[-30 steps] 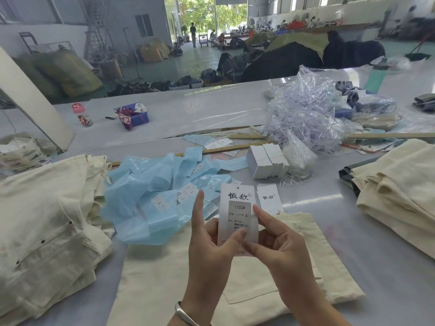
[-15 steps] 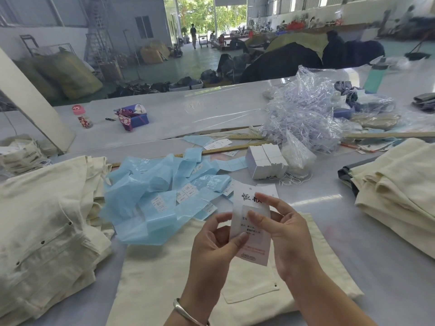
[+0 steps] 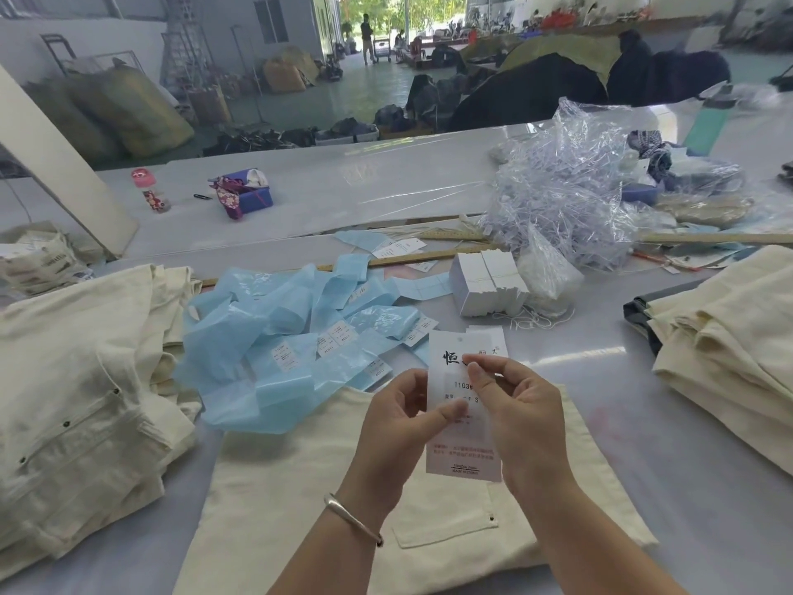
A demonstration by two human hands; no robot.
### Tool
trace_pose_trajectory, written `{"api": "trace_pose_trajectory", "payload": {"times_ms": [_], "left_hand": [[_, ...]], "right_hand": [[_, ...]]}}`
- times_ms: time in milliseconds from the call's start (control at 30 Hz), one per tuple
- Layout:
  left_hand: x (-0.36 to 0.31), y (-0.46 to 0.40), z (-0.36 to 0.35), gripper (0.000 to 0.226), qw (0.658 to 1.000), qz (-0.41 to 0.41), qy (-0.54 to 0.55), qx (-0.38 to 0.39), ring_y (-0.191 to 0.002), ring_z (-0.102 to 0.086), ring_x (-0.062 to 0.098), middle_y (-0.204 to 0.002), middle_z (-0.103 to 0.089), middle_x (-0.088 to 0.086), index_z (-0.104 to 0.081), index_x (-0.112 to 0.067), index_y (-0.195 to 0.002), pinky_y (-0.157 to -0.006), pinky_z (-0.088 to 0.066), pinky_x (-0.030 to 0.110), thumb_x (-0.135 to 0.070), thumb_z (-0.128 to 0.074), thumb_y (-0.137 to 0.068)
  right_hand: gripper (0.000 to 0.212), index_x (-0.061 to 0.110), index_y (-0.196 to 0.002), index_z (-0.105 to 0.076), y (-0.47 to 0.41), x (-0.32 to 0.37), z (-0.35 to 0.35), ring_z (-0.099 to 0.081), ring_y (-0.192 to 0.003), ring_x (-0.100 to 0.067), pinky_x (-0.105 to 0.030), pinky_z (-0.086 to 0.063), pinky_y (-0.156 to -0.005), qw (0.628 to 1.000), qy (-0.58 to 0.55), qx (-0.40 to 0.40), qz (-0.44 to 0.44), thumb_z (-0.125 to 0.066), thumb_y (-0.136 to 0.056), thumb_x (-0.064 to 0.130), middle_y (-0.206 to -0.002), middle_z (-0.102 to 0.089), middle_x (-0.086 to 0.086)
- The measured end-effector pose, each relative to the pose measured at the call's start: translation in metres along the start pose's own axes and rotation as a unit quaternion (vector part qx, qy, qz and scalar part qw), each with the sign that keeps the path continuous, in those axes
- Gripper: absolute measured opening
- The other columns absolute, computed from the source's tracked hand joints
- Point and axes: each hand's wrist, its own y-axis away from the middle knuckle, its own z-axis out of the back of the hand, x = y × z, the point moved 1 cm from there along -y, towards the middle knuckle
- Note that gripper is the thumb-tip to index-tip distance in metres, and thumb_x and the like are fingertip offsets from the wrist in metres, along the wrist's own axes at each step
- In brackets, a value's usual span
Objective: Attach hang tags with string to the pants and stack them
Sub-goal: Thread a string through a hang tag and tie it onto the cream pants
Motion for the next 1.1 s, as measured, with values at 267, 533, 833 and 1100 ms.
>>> {"api": "trace_pose_trajectory", "payload": {"times_ms": [267, 533, 833, 1100], "left_hand": [[0.022, -0.029, -0.017, 0.035, 0.995, 0.081, 0.061, -0.022, -0.082, -0.063, 0.027, -0.09, -0.069, 0.018, -0.07, 0.002, -0.094, -0.079, -0.054, 0.042, -0.031, -0.07, -0.081], [0.08, -0.07, -0.032, 0.024, 0.964, 0.14, -0.075, -0.215, -0.074, -0.056, 0.024, -0.077, -0.065, 0.01, -0.057, 0.0, -0.081, -0.068, -0.048, 0.04, -0.019, -0.063, -0.094], [0.088, -0.117, -0.031, 0.072, 0.948, 0.085, -0.186, -0.243, -0.063, -0.061, -0.003, -0.088, -0.068, 0.01, -0.022, -0.039, -0.145, -0.052, -0.041, 0.006, -0.011, -0.062, -0.092], [0.097, -0.115, -0.017, 0.08, 0.939, 0.09, -0.2, -0.265, -0.069, -0.063, -0.006, -0.091, -0.069, -0.002, -0.015, -0.047, -0.148, -0.054, -0.043, 0.005, -0.008, -0.059, -0.093]], "right_hand": [[0.029, 0.009, -0.103, -0.07, -0.018, -0.016, 0.029, -0.068, -0.079, -0.016, -0.025, -0.056, -0.07, 0.99, -0.043, 0.123, -0.05, -0.066, -0.08, -0.008, -0.089, -0.074, -0.009], [0.015, 0.005, -0.085, -0.071, -0.104, -0.064, 0.081, -0.059, -0.054, -0.003, -0.008, -0.042, -0.053, 0.985, 0.14, 0.073, -0.077, -0.066, -0.08, -0.009, -0.06, -0.065, -0.004], [0.017, 0.021, -0.096, -0.065, -0.267, -0.113, 0.099, -0.056, -0.08, -0.019, -0.029, -0.037, -0.065, 0.87, 0.489, 0.061, 0.02, -0.06, -0.085, 0.01, -0.082, -0.062, 0.006], [0.034, 0.022, -0.114, -0.063, -0.331, -0.106, 0.062, -0.053, -0.107, -0.027, -0.036, -0.049, -0.079, 0.628, 0.731, 0.211, 0.162, -0.046, -0.089, 0.005, -0.115, -0.057, -0.003]]}}
